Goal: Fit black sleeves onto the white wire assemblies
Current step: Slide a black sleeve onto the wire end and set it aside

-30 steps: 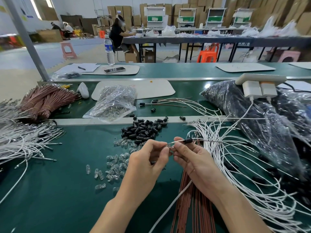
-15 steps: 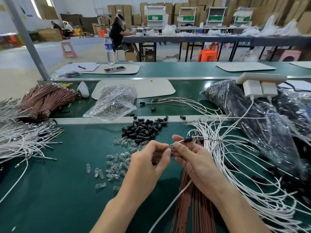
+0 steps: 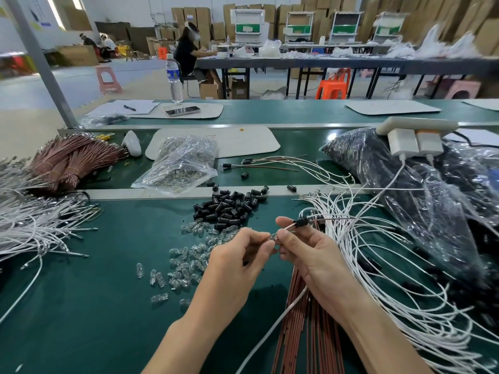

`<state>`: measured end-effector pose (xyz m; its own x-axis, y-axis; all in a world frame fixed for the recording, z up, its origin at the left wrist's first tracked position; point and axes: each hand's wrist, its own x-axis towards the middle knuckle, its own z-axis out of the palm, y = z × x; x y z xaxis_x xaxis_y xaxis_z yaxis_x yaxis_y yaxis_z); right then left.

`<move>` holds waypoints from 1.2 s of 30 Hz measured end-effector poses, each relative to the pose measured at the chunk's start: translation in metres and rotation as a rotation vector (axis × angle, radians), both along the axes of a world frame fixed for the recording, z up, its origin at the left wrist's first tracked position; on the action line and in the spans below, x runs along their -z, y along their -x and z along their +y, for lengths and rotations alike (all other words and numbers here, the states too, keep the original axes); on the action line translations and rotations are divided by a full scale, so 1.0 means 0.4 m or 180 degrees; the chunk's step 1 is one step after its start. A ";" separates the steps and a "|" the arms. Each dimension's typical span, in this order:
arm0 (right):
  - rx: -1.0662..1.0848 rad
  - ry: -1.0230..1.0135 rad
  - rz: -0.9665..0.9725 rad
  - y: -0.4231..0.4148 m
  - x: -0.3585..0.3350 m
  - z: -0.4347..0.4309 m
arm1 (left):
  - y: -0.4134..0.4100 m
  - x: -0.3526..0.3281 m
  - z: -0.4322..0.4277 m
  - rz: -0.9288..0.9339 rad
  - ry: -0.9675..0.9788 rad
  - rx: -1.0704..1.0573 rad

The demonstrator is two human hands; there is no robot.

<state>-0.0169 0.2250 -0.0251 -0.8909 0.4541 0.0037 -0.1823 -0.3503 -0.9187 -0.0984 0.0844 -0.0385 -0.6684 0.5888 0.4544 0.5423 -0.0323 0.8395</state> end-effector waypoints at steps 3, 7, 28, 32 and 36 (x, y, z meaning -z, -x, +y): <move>-0.0023 -0.0070 -0.0019 -0.001 0.006 0.001 | -0.001 0.002 0.000 0.0044 -0.0001 -0.0016; -0.0050 0.0040 -0.0007 0.002 0.008 0.001 | -0.003 0.004 0.001 0.0243 0.0045 -0.0130; 0.0013 0.0072 0.0039 0.003 0.009 -0.005 | 0.005 0.012 -0.001 0.0415 0.0082 -0.0216; -0.0043 0.0160 -0.0011 0.003 0.007 -0.005 | 0.002 0.008 -0.001 0.0378 0.0044 -0.0230; -0.0058 0.0184 -0.0047 0.002 0.005 -0.003 | -0.003 0.011 0.003 0.0291 0.0029 -0.0243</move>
<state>-0.0176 0.2238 -0.0272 -0.8988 0.4370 -0.0352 -0.1621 -0.4059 -0.8994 -0.0973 0.0854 -0.0428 -0.6674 0.5422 0.5105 0.6172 0.0193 0.7866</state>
